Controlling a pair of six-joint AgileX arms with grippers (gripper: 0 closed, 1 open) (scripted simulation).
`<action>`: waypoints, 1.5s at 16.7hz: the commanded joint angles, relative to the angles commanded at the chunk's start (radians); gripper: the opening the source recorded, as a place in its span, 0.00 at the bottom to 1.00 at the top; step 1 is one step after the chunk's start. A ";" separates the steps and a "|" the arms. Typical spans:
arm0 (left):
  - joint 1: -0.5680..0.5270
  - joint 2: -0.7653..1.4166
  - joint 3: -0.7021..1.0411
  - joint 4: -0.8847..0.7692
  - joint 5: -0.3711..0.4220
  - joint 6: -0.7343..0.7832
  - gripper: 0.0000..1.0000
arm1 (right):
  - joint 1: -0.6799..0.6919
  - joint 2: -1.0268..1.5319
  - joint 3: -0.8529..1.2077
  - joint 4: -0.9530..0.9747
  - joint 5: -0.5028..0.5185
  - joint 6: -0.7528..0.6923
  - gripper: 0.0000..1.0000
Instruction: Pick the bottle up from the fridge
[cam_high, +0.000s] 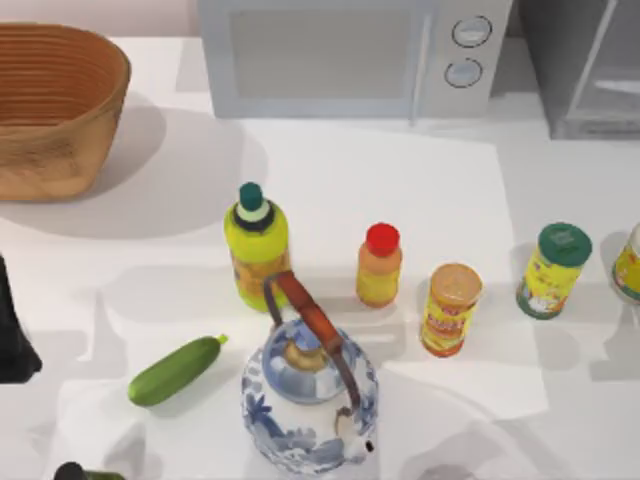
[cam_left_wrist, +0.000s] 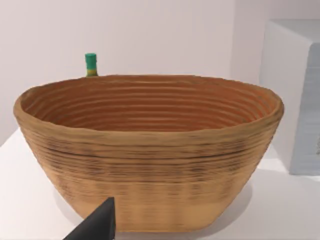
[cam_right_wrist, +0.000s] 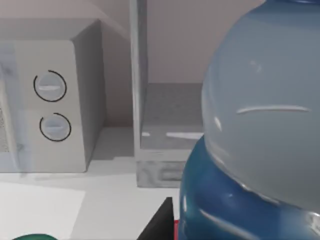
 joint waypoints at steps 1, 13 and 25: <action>0.000 0.000 0.000 0.000 0.000 0.000 1.00 | 0.000 0.000 0.000 0.000 0.000 0.000 0.00; 0.000 0.000 0.000 0.000 0.000 0.000 1.00 | 0.221 0.428 0.298 0.454 0.037 0.001 0.00; 0.000 0.000 0.000 0.000 0.000 0.000 1.00 | 0.551 1.679 0.705 1.256 0.407 0.009 0.00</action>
